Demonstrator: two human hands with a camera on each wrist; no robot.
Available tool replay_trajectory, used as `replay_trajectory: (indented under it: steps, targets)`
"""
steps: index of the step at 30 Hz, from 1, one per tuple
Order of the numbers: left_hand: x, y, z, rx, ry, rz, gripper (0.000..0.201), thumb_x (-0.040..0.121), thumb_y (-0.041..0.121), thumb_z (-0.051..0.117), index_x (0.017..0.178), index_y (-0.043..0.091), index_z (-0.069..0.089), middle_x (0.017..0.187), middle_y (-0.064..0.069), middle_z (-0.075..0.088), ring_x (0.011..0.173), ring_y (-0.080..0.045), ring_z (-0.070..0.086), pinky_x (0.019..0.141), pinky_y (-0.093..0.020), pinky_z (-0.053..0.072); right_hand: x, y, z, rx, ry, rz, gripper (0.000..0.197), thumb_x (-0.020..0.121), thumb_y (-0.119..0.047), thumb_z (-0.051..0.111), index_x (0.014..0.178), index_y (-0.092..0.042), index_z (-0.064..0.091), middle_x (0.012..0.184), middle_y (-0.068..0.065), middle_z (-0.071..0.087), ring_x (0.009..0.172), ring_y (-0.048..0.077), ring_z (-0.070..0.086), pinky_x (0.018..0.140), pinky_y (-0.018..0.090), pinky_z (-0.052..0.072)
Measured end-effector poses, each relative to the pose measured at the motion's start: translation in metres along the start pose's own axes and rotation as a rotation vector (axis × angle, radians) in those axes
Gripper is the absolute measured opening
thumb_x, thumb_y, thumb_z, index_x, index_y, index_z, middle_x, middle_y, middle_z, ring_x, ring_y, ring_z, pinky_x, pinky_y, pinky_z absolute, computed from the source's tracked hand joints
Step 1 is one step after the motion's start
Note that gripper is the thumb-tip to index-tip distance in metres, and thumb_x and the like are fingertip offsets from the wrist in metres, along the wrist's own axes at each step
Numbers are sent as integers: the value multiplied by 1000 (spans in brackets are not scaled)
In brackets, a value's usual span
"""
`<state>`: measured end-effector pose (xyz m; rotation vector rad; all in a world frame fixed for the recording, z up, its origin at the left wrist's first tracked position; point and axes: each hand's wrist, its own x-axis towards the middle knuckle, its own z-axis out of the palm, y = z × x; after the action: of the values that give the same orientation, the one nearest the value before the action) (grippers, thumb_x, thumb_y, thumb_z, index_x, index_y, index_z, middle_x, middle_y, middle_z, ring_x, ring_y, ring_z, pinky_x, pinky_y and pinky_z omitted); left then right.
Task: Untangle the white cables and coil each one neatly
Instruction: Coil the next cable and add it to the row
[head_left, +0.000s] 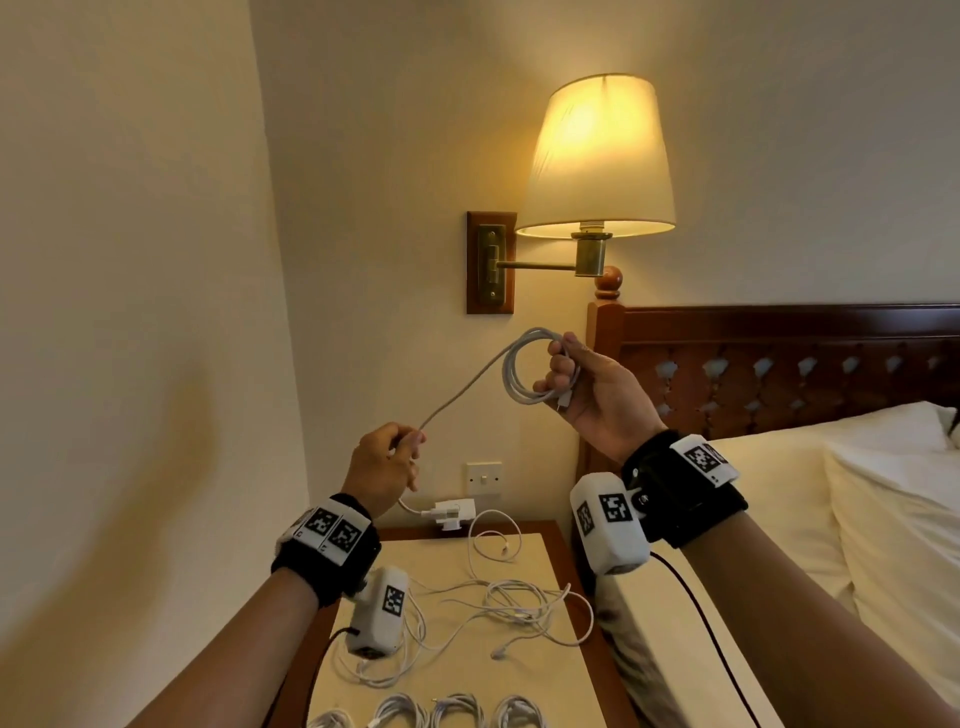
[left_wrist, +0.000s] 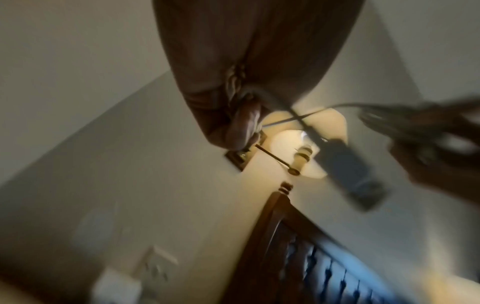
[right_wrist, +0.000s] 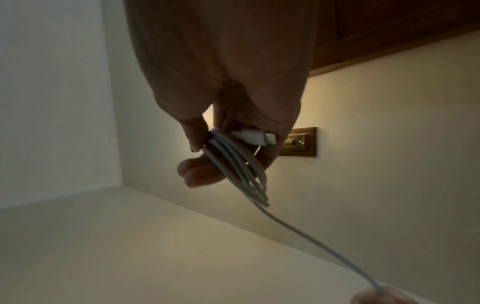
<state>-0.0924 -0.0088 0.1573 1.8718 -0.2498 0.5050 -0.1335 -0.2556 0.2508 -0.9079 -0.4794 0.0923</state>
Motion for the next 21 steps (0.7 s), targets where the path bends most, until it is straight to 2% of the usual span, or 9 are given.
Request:
replay_trajectory:
  steps: [2,5,8,11,13,15,17,19,21]
  targets:
    - [-8,12,10,216,-101,-22,21,101,14,44,84,10,57,77,-5,55,57,-14,48,55,-26,43,0,1,1,-44,-11,-21,23,99,-25,46,96,-7,59,69,1,55,61,12,55,72,26,50]
    - [-32,51,27,713,-545,120,26,98,20,41,75,16,54,81,-5,58,70,-18,52,64,-28,39,-1,4,7,-298,-7,-82,24,98,-20,49,100,0,63,75,7,63,67,15,62,68,25,55]
    - [-50,92,29,828,-727,318,37,98,36,45,66,19,48,67,2,53,58,-14,46,59,-28,35,-4,11,9,-661,-22,-140,27,99,-17,51,99,6,65,77,12,70,69,21,69,70,29,57]
    - [-48,120,18,749,-733,486,28,99,35,48,73,27,50,68,11,53,56,-4,48,59,-21,35,-6,16,7,-879,-55,-139,29,99,-20,54,95,5,69,78,11,73,71,22,70,73,30,57]
    - [-41,128,8,692,-655,557,20,100,33,48,86,24,60,68,18,52,56,3,52,55,-12,33,-7,15,4,-1068,-59,-179,27,98,-24,55,92,-4,72,79,5,73,72,12,68,69,24,53]
    - [-32,127,0,707,-558,665,23,98,37,50,95,20,66,69,21,50,55,5,51,54,-11,34,-7,12,2,-1191,-92,-198,27,97,-27,55,94,-8,74,81,5,72,71,8,66,67,20,50]
    - [-24,122,-6,690,-487,754,29,94,44,52,98,20,68,74,15,58,57,2,51,57,-14,36,-8,8,2,-1228,-163,-160,29,97,-27,54,97,-5,72,83,10,72,70,12,66,66,21,51]
    - [-18,115,-9,630,-486,767,37,89,51,52,98,20,70,79,9,66,62,-2,55,60,-20,43,-8,6,6,-1303,-222,-121,31,98,-27,52,99,-4,71,84,13,71,73,20,67,67,25,51]
    - [-14,108,-13,582,-535,704,30,85,47,63,96,20,71,74,14,63,62,-2,56,61,-19,44,-7,7,9,-1409,-249,-107,31,99,-28,51,98,-5,71,81,9,69,71,21,62,65,29,48]
